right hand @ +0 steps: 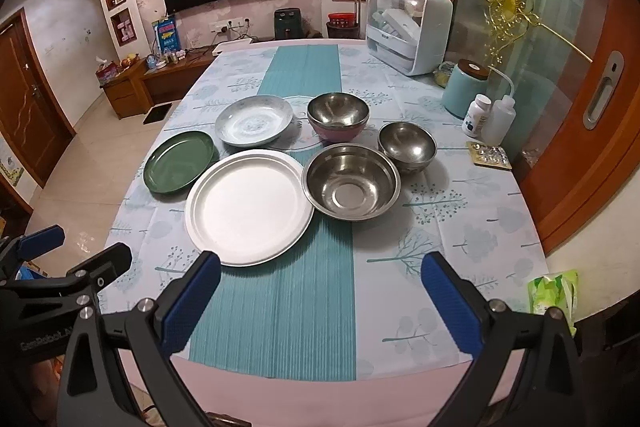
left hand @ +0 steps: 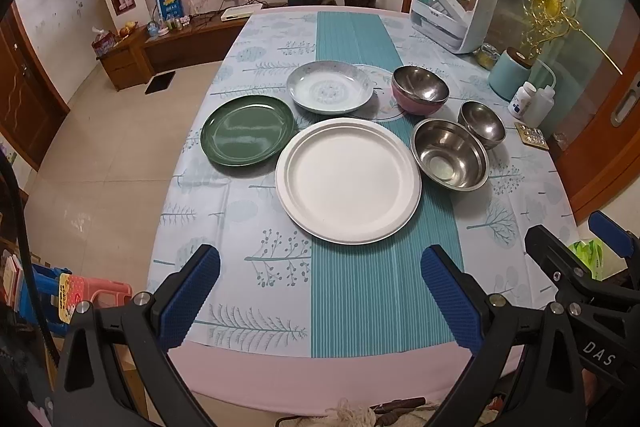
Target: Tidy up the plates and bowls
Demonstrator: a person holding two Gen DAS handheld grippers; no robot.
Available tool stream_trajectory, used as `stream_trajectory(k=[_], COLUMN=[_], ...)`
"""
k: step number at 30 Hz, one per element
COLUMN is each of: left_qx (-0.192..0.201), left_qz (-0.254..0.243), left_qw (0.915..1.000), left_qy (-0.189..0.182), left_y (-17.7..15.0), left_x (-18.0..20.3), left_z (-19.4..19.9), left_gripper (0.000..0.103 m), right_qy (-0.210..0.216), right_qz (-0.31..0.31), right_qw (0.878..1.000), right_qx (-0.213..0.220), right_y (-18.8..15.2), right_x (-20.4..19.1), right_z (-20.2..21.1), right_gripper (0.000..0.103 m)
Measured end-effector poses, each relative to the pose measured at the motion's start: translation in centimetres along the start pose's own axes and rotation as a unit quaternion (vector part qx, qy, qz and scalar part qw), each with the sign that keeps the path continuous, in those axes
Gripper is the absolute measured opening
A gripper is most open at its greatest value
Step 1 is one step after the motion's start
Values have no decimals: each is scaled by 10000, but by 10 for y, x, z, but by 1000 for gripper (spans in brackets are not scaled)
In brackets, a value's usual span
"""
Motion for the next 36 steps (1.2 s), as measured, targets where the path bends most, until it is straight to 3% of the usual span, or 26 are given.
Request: stream_trajectory(k=[20, 29, 36], left_qx=[-84, 332, 639], left_qz=[162, -27, 173], left_qw=[9995, 9994, 9973], left_qy=[-271, -84, -317], left_y=[1, 11, 29], left_x=[-7, 5, 3], left_z=[1, 21, 38], left_gripper=[101, 101, 101], right_qy=[178, 255, 346], right_qz=[50, 211, 482], right_qw=[9998, 9989, 9962], right_qx=[87, 326, 631], right_y=[3, 12, 31], right_x=[-2, 2, 6], right_z=[6, 14, 26], right_gripper=[101, 101, 101])
Point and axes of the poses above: each gripper's, at about its wrist camera, not at the fingertips, and z roughly against the way its jaws point, x to its right, y to its top, the point moved 2 cm from there along -z, roughly the way its jaws point, and after that the axes turned 4 degrees about y, right-handed, at the moved point
